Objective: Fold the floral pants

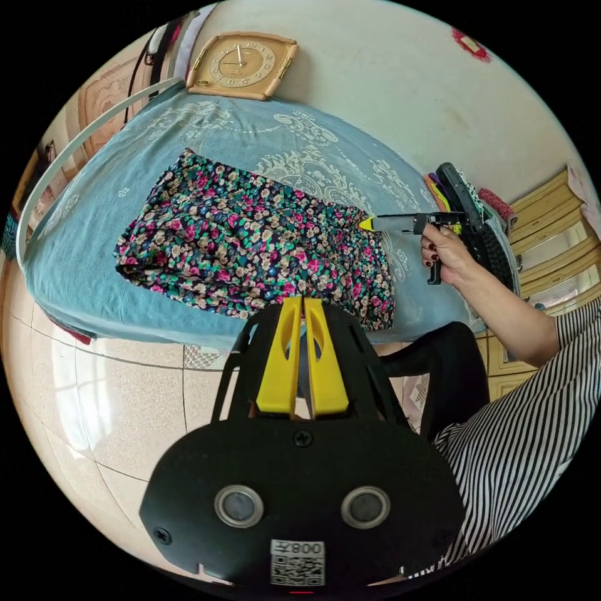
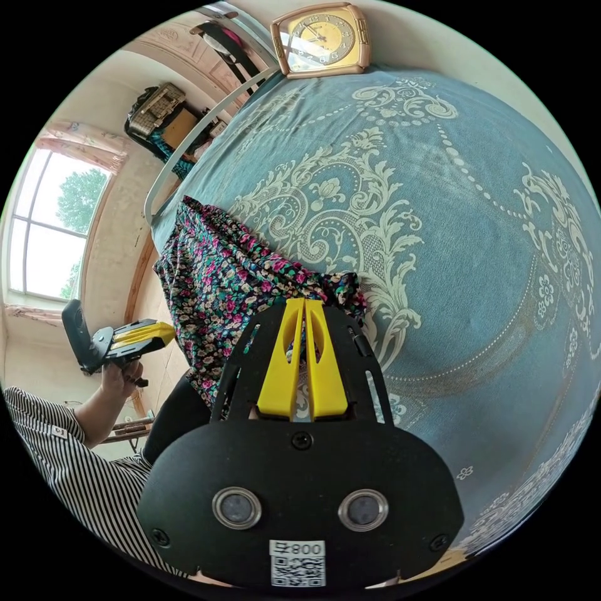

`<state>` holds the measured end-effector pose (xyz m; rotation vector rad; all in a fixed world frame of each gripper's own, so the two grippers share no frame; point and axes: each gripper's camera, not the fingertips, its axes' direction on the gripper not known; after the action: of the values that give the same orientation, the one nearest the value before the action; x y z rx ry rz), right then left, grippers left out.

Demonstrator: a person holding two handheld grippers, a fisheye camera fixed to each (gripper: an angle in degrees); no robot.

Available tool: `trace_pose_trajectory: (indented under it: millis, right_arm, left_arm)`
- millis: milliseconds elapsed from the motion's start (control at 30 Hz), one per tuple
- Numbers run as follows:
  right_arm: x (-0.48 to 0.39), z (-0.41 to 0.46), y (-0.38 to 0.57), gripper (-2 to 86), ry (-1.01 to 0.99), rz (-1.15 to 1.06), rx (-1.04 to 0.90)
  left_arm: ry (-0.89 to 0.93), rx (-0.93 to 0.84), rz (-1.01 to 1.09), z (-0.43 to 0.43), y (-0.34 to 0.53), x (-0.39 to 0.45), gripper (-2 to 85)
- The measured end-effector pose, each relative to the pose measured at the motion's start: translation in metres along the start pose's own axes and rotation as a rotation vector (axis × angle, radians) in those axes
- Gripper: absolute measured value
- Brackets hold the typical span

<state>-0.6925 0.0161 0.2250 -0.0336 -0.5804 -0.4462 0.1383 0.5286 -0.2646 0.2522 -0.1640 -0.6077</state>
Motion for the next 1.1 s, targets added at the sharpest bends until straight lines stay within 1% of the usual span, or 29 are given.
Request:
trace_pose_trajectory:
  millis: [167,267,333,367,500,633,767,900,933,1000,1100]
  right_arm:
    - [0.002,0.000,0.000,0.0,-0.018,0.013,0.000]
    - [0.004,0.001,0.000,0.0,-0.033,0.029,0.006]
    - [0.006,0.002,0.000,0.0,-0.048,0.039,0.010]
    - [0.006,0.002,0.000,0.0,-0.059,0.047,0.012]
    - [0.004,0.004,0.000,0.0,-0.068,0.054,0.012]
    - [-0.001,0.001,0.001,0.0,-0.091,0.065,0.022]
    - [-0.026,-0.012,0.005,0.0,-0.092,0.007,0.072]
    - [-0.064,-0.001,-0.012,0.0,-0.130,-0.103,0.068]
    - [-0.070,0.004,-0.016,0.0,-0.123,-0.120,0.055]
    - [-0.089,0.025,-0.033,0.0,-0.089,-0.175,0.014]
    - [-0.095,0.047,-0.047,0.0,0.003,-0.183,-0.033]
  left_arm:
    - [0.104,0.093,-0.067,-0.026,0.011,-0.023,0.4]
    - [0.108,0.038,-0.137,-0.020,0.017,-0.044,0.3]
    - [0.168,0.029,-0.183,-0.018,0.022,-0.057,0.2]
    - [0.169,0.031,-0.204,-0.020,0.024,-0.061,0.2]
    - [0.161,0.030,-0.217,-0.027,0.026,-0.068,0.2]
    - [0.150,0.104,-0.226,-0.048,0.029,-0.075,0.2]
    - [0.127,0.185,-0.187,-0.069,0.014,-0.079,0.1]
    - [0.063,0.156,-0.142,-0.064,-0.012,-0.082,0.0]
    - [0.019,0.115,-0.152,-0.058,-0.018,-0.086,0.0]
    - [-0.052,0.059,-0.174,-0.052,-0.020,-0.093,0.1]
    - [-0.057,0.079,-0.218,-0.061,-0.011,-0.105,0.1]
